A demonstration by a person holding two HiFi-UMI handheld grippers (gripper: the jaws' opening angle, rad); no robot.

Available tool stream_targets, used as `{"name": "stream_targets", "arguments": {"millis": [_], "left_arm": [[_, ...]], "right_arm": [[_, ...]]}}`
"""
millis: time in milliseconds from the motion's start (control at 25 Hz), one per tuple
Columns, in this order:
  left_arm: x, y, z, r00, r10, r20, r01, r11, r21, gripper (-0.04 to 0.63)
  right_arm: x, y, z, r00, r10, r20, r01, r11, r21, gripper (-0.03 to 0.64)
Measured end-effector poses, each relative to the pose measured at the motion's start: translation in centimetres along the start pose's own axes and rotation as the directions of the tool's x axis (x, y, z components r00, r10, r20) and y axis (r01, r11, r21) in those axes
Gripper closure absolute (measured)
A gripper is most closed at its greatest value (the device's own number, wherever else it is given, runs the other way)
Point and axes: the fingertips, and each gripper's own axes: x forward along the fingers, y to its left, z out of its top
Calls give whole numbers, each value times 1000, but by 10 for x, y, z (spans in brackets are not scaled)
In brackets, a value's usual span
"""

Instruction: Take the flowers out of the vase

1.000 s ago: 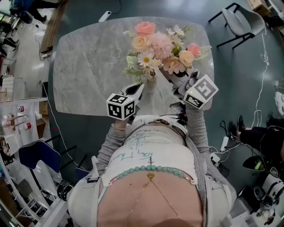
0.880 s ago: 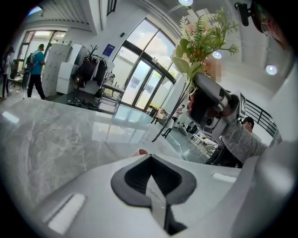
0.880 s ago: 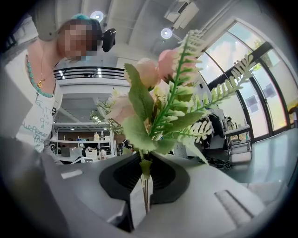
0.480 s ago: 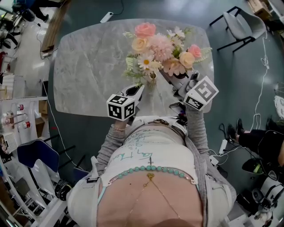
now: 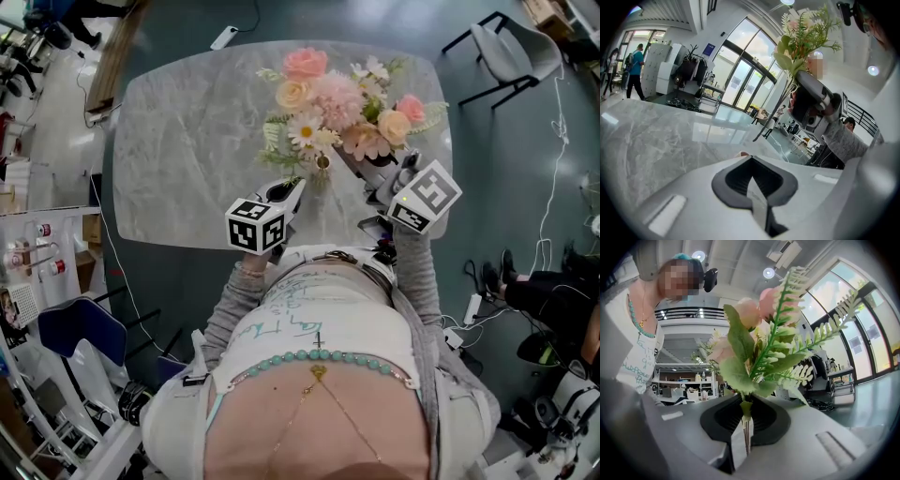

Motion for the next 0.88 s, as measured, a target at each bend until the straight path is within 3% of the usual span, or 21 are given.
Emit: {"name": "stream_targets", "arguments": {"millis": [880], "left_arm": [[3, 4, -3, 1000, 8, -21, -8, 1000, 5, 595]], "right_arm": [[0, -4, -7, 1000, -2, -14, 2, 1000, 13, 561]]}}
